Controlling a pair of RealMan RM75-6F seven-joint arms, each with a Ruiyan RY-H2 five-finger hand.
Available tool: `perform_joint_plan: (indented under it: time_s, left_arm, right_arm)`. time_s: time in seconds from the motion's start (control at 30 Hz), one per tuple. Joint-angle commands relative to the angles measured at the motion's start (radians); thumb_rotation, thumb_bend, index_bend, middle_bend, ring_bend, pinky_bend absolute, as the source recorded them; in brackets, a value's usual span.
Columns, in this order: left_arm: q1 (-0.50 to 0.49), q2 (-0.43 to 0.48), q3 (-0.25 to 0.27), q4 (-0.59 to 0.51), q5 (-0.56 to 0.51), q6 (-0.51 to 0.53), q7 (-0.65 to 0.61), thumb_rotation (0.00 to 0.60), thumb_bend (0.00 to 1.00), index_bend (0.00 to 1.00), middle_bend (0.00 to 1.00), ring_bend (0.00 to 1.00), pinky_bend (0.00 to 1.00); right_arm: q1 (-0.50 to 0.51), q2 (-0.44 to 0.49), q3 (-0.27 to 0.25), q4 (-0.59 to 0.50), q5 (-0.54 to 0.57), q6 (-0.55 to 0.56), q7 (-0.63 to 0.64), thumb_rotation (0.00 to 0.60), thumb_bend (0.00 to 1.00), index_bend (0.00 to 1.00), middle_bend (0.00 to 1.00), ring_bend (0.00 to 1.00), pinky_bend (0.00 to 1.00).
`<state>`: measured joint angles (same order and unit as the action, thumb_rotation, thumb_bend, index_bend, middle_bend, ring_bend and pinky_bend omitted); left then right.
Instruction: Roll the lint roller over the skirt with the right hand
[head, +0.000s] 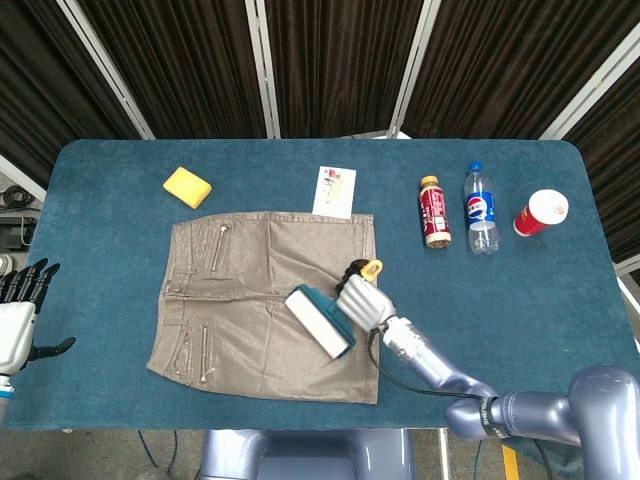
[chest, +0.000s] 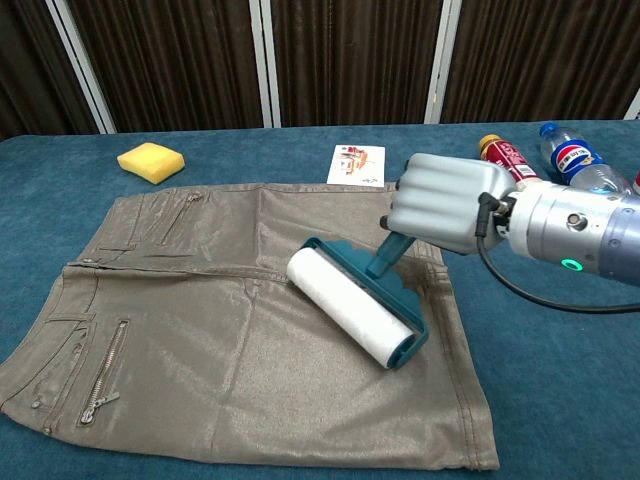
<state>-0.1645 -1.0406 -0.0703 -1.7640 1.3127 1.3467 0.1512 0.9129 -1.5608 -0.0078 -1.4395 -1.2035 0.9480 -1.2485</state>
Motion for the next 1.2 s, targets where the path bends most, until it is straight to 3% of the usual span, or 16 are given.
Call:
perform_joint_plan:
  time_s: [0.03, 0.27, 0.53, 0.83, 1.2]
  left_arm:
    - [-0.004, -0.002, -0.003, -0.001, -0.007, -0.007, 0.002, 0.6, 0.05, 0.0, 0.0, 0.0, 0.0]
    - [-0.009, -0.007, 0.0, -0.003, -0.002, -0.011, 0.014, 0.6, 0.05, 0.0, 0.0, 0.0, 0.0]
    - [-0.003, 0.0, 0.004, -0.011, 0.011, 0.002, 0.005, 0.6, 0.05, 0.0, 0.0, 0.0, 0.0]
    - [-0.002, 0.005, 0.003, -0.006, 0.012, 0.002, -0.009, 0.6, 0.05, 0.0, 0.0, 0.0, 0.0]
    - [-0.002, 0.006, 0.001, 0.0, 0.006, 0.001, -0.013, 0.6, 0.05, 0.0, 0.0, 0.0, 0.0]
  right_arm:
    - [-0.033, 0.027, -0.023, 0.067, -0.024, 0.014, 0.074, 0.6, 0.89, 0.46, 0.5, 0.38, 0.42]
    - [-0.047, 0.05, -0.025, 0.092, -0.051, 0.03, 0.102, 0.6, 0.89, 0.46, 0.5, 0.38, 0.42]
    - [-0.041, 0.047, 0.0, -0.036, -0.051, 0.027, 0.107, 0.6, 0.89, 0.46, 0.5, 0.38, 0.42]
    - [0.005, -0.034, 0.015, -0.125, -0.073, -0.006, 0.043, 0.6, 0.89, 0.46, 0.5, 0.38, 0.42]
    - [0.046, -0.124, 0.052, -0.098, -0.005, -0.022, -0.04, 0.6, 0.89, 0.46, 0.5, 0.38, 0.42]
